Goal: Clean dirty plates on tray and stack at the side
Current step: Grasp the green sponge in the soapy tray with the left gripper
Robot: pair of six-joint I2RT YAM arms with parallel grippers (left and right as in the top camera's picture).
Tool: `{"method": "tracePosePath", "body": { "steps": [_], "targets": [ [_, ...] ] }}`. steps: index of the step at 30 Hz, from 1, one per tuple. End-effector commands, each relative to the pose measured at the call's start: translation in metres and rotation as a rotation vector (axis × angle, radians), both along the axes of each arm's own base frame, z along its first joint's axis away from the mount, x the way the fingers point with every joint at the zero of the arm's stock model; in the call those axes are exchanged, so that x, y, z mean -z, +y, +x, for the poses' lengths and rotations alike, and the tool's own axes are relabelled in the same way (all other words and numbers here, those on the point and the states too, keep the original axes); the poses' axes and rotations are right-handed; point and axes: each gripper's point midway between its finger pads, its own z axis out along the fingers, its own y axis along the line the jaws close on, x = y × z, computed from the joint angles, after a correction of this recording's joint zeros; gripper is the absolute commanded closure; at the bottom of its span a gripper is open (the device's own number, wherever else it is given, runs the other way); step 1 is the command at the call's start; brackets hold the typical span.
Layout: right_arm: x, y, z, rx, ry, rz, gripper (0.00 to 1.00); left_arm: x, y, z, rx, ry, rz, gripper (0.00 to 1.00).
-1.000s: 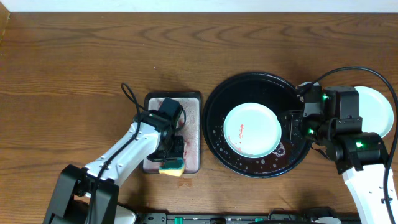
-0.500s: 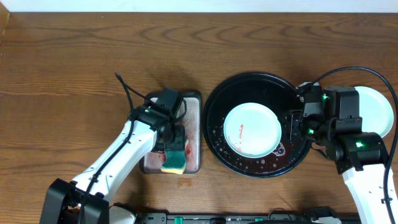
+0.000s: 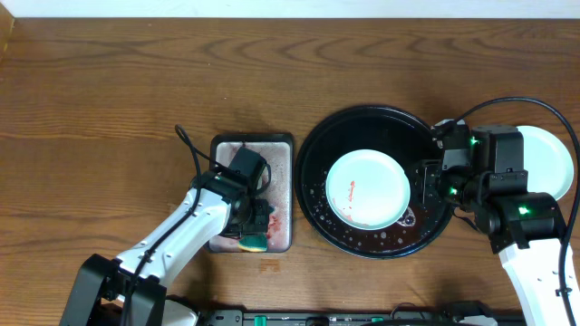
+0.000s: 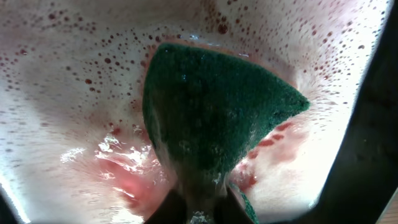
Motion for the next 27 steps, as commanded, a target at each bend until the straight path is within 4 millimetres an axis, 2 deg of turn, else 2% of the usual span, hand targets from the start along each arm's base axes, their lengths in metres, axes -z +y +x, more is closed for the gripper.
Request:
{"method": "tracePosePath", "body": {
  "steps": [1, 7, 11, 12, 13, 17, 24, 26, 27],
  "targets": [
    [-0.002, 0.004, 0.000, -0.021, -0.007, 0.002, 0.67, -0.008, -0.003, 0.010, -0.008, -0.024, -0.012, 0.93],
    [-0.002, 0.004, 0.000, -0.021, -0.005, 0.001, 0.68, -0.031, -0.004, 0.043, -0.027, -0.128, -0.001, 0.92],
    [-0.001, 0.004, -0.001, -0.021, 0.002, 0.001, 0.68, -0.028, 0.005, 0.043, -0.031, -0.130, 0.049, 0.60],
    [-0.001, 0.004, -0.001, -0.021, 0.001, 0.001, 0.68, -0.027, 0.005, 0.042, -0.032, -0.127, 0.052, 0.54],
    [-0.001, 0.004, -0.001, -0.021, 0.001, 0.001, 0.68, -0.026, 0.006, 0.041, -0.031, -0.123, 0.054, 0.52],
    [-0.001, 0.004, -0.001, -0.021, 0.000, 0.001, 0.68, -0.016, 0.006, 0.034, -0.022, -0.101, 0.062, 0.51],
    [-0.001, 0.004, -0.001, -0.021, 0.000, 0.001, 0.68, 0.018, -0.003, 0.017, 0.006, -0.058, 0.056, 0.54],
    [-0.001, 0.004, -0.001, -0.021, 0.000, 0.001, 0.68, 0.025, -0.004, 0.013, 0.005, -0.038, 0.065, 0.60],
    [-0.001, 0.004, -0.001, -0.021, 0.000, 0.001, 0.68, 0.027, -0.004, 0.012, 0.010, -0.030, 0.069, 0.69]
  ]
}}
